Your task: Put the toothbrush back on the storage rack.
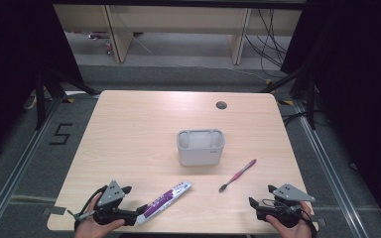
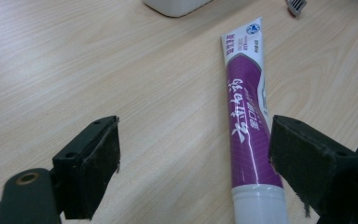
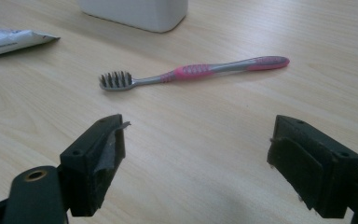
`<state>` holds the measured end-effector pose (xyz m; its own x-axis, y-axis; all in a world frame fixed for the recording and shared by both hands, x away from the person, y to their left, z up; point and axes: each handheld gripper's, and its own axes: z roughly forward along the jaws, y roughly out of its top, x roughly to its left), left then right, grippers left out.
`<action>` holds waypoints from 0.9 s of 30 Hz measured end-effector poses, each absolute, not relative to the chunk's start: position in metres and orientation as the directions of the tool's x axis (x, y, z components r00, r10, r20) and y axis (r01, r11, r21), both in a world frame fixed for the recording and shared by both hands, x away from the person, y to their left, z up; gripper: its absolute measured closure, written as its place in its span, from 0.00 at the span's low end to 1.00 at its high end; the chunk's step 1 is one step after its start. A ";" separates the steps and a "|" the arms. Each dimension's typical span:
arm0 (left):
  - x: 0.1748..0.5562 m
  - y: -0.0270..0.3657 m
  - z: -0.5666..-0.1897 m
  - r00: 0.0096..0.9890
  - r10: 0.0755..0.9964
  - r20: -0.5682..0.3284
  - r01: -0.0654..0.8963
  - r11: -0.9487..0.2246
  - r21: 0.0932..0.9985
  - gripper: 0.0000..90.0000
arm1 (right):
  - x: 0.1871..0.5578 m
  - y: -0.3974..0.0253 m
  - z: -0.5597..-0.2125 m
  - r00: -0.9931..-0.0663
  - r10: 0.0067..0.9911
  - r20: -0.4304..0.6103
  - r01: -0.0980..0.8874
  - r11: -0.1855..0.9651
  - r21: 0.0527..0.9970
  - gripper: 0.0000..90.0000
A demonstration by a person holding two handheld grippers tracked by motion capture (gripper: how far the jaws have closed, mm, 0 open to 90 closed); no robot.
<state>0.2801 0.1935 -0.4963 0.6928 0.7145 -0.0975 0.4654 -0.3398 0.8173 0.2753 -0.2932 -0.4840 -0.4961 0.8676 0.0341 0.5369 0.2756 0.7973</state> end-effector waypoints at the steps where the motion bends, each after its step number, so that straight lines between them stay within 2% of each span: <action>1: 0.280 0.193 -0.496 0.692 0.715 -0.100 0.467 -0.337 0.818 0.18 | 0.275 -0.293 -0.484 -0.499 0.866 0.040 0.540 0.274 0.795 0.20; 5: 0.281 0.195 -0.496 0.702 0.709 -0.075 0.460 -0.369 0.808 0.18 | 0.276 -0.292 -0.485 -0.505 0.861 0.054 0.546 0.271 0.793 0.20; 13: 0.280 0.194 -0.496 0.695 0.712 -0.102 0.473 -0.346 0.810 0.18 | 0.276 -0.293 -0.484 -0.507 0.861 0.033 0.537 0.286 0.794 0.21; 14: 0.280 0.194 -0.496 0.697 0.710 -0.101 0.472 -0.348 0.810 0.18 | 0.274 -0.290 -0.484 -0.499 0.864 0.072 0.562 0.259 0.786 0.22; 17: 0.281 0.195 -0.496 0.703 0.707 -0.083 0.465 -0.368 0.805 0.18 | 0.274 -0.291 -0.484 -0.505 0.860 0.074 0.561 0.263 0.785 0.23; 20: 0.280 0.192 -0.497 0.695 0.710 -0.113 0.472 -0.332 0.817 0.18 | 0.277 -0.294 -0.484 -0.541 0.840 0.029 0.522 0.309 0.795 0.23; 27: 0.280 0.193 -0.496 0.698 0.707 -0.112 0.470 -0.335 0.817 0.18 | 0.280 -0.288 -0.481 -0.563 0.825 0.040 0.535 0.327 0.779 0.24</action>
